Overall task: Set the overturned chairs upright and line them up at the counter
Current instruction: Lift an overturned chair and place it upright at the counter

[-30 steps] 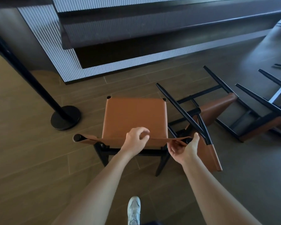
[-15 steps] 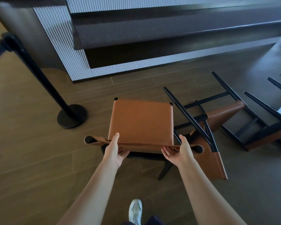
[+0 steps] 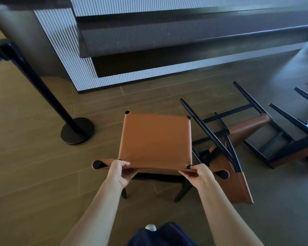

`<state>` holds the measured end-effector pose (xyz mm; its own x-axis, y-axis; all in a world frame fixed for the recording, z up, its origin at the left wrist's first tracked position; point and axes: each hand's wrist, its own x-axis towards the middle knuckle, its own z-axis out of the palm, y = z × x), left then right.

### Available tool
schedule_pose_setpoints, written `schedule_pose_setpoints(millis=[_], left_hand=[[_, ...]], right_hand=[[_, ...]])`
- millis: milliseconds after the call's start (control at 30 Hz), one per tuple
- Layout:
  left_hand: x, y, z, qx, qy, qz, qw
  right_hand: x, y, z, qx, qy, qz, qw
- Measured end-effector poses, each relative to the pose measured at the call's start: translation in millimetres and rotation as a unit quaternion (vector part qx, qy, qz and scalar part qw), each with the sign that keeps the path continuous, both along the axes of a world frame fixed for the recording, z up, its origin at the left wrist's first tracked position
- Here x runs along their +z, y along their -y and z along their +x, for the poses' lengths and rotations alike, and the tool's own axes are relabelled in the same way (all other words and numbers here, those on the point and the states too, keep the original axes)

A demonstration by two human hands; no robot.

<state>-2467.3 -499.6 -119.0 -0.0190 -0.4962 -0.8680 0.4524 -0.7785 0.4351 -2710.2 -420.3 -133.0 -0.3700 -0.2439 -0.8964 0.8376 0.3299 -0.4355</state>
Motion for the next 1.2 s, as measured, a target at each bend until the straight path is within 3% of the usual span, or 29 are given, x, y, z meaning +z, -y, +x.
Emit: schedule_pose_setpoints(millis=[167,633,1200], left_hand=[[0.1,2.4,-3.5,-0.002,0.022,0.005,1.000],[8.4,23.2,-19.7,0.050,-0.026,0.023,0.998],[43.0,137.1,-75.8,0.014,-0.013,0.030,0.999]], right_hand=[[-0.4,2.8,-0.4,0.001,-0.010,0.019,1.000],[18.4,22.2,-18.8,-0.013,0.042,0.035,0.998],[67.2,134.4,-74.9,0.018,0.006,-0.039,0.999]])
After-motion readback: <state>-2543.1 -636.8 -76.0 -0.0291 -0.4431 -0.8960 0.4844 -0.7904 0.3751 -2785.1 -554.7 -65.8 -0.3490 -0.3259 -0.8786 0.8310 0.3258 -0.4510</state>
